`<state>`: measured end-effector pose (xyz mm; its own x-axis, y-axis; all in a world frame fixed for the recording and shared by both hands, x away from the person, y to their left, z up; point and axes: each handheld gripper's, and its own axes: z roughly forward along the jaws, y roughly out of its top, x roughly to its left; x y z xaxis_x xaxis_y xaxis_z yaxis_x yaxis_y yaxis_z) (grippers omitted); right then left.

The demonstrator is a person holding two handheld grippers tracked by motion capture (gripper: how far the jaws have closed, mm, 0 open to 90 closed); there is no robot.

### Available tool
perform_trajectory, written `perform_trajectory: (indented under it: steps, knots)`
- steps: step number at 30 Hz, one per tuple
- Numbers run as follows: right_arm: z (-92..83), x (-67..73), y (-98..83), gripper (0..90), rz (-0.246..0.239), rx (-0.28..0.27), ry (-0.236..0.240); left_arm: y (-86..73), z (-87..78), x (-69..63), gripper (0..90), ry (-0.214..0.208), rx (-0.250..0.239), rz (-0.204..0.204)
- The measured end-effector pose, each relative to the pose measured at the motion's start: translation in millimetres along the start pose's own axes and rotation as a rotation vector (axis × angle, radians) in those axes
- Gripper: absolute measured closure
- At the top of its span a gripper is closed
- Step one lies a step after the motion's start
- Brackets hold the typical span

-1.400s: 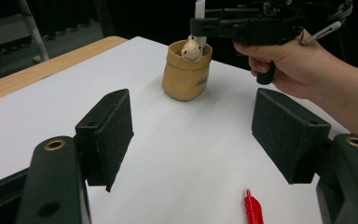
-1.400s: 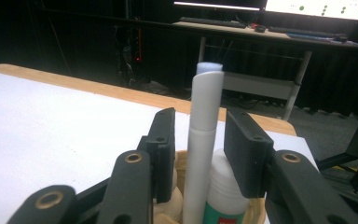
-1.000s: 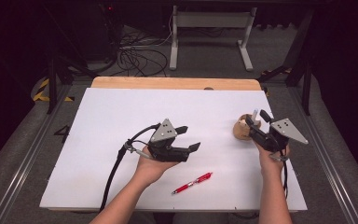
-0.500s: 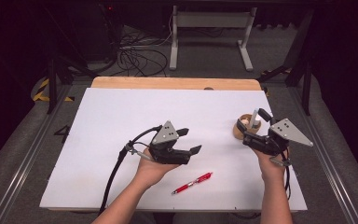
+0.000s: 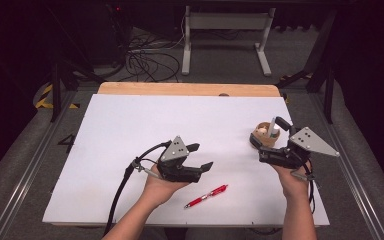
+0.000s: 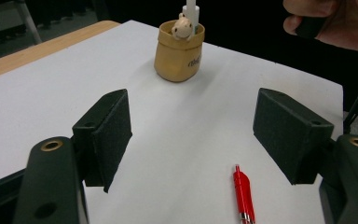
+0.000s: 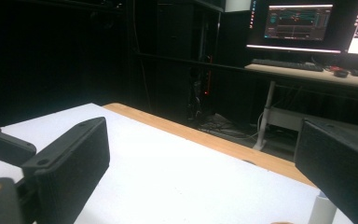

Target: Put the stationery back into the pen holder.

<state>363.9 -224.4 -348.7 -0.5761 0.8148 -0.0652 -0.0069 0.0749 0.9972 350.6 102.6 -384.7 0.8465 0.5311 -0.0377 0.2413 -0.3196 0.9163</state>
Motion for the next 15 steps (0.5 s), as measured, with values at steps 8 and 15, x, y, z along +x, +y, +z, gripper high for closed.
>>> perform_trajectory:
  steps: [8, 15]
  knots:
    - [-3.1, 0.7, 2.7, 3.2, -0.003, -0.004, 0.013, -14.3, -2.2, -4.7, 29.0, -0.002, 0.023, -0.009]
    - [-5.0, 1.1, 4.3, 2.0, 0.002, -0.003, 0.033, -24.9, -7.4, -9.6, 28.8, -0.008, 0.044, -0.009]
